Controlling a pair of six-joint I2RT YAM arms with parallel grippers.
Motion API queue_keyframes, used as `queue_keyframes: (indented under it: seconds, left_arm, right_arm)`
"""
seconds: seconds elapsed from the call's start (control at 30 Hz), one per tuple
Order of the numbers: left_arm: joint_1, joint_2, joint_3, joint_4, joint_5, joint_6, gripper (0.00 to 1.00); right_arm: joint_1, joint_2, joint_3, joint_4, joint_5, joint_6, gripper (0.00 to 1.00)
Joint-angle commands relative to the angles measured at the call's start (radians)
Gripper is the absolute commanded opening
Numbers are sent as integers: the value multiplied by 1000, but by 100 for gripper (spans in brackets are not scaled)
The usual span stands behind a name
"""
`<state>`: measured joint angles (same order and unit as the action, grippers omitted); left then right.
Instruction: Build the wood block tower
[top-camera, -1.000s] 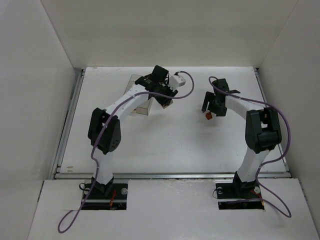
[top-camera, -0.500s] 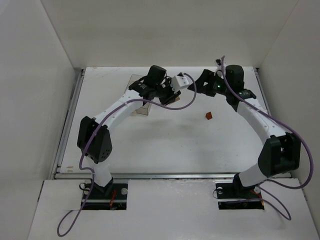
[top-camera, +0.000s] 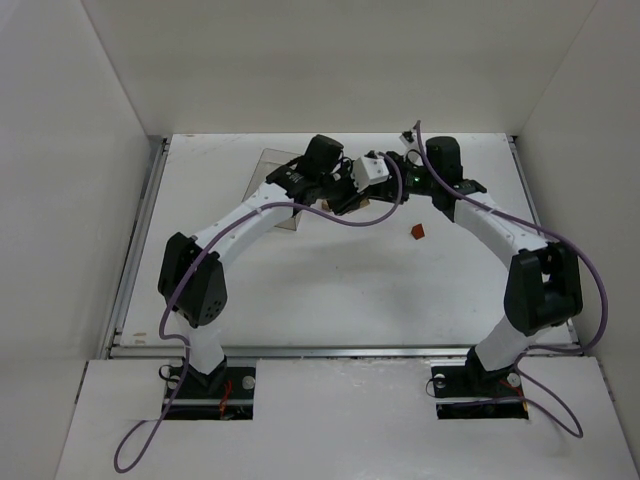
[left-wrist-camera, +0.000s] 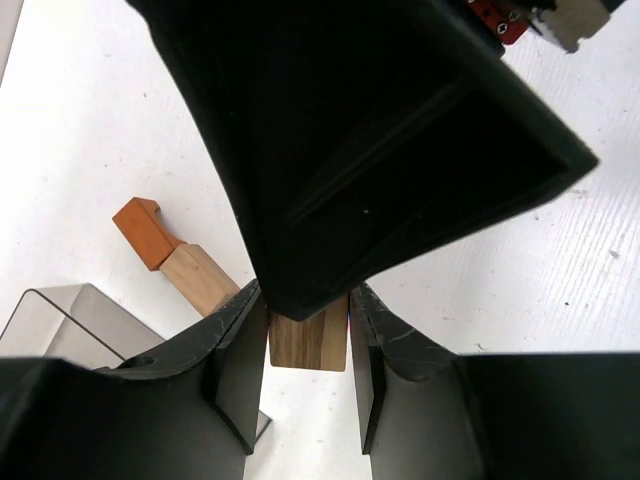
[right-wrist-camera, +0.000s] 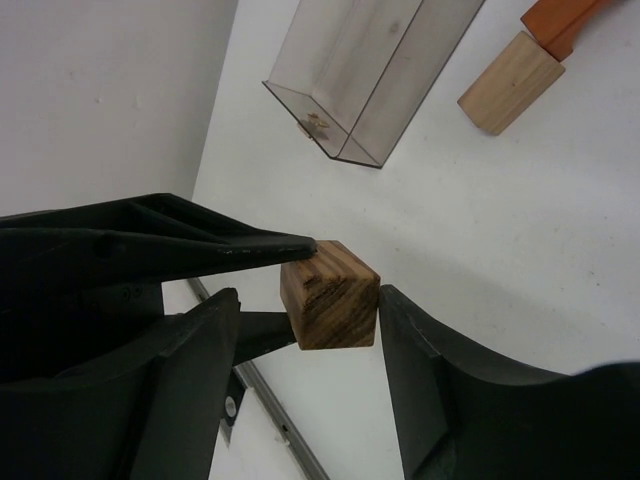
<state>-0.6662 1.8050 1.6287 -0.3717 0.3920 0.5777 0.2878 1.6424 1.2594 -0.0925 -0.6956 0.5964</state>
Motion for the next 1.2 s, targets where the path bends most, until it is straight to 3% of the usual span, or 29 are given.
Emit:
queue_keyframes:
  seconds: [0.0,0.33,0.43,0.53,0.67,0.7,0.8,0.83,0.87,0.9,0.93,1.03,1.07,1.13,1.17]
  left_arm:
    - [-7,-29,16,48,16,-6,0]
    - [-7,-29,16,48,7,-6,0]
    - [-7,-38,16,48,-2,-6,0]
    - [-7,-38,16,48,-2,-6,0]
    - [-7,-38,16,48,-2,-6,0]
    - [-7,-38,16,48,-11,-6,0]
    - [-7,-38,16,48,-12,-6,0]
    - [-7,-38,16,48,-21,-6,0]
    - [-7,-29,16,48,-21,-6,0]
    - [-7,-29,16,37,-37,-6,13]
    - [-7,-29,16,37,-51,-6,52]
    - [-7,-19,16,17,-86,-6,76]
    - [-7,-19,16,17,-96,-6,87]
    - [-7,-19,7,5,-110,-6,99]
    - [-7,-30,-6,5,-110,-6,99]
  right_arm:
    - [10,0,-8,74,-44,14,62]
    - [10,31,-8,37,-53,14,57]
    - [10,40,-8,-15,-2,-30,64]
    - [10,40,-8,-15,-16,-40,62]
    - [19,31,-8,-15,-25,-40,43]
    - [19,31,-8,-4,-25,-40,32]
    - [19,22,-8,-4,-25,-40,16]
    - [19,22,-8,-4,-25,-40,3]
    - [19,13,-8,-4,-10,-40,0]
    - [19,13,-8,-13,-1,-40,0]
    - [19,2,-8,-25,30,-40,0]
    - [19,-9,17,-125,132,-59,0]
    - [19,-18,29,-171,259,-73,0]
    - [19,-3,84,-322,414,-85,0]
    - [28,8,103,-369,579,-96,0]
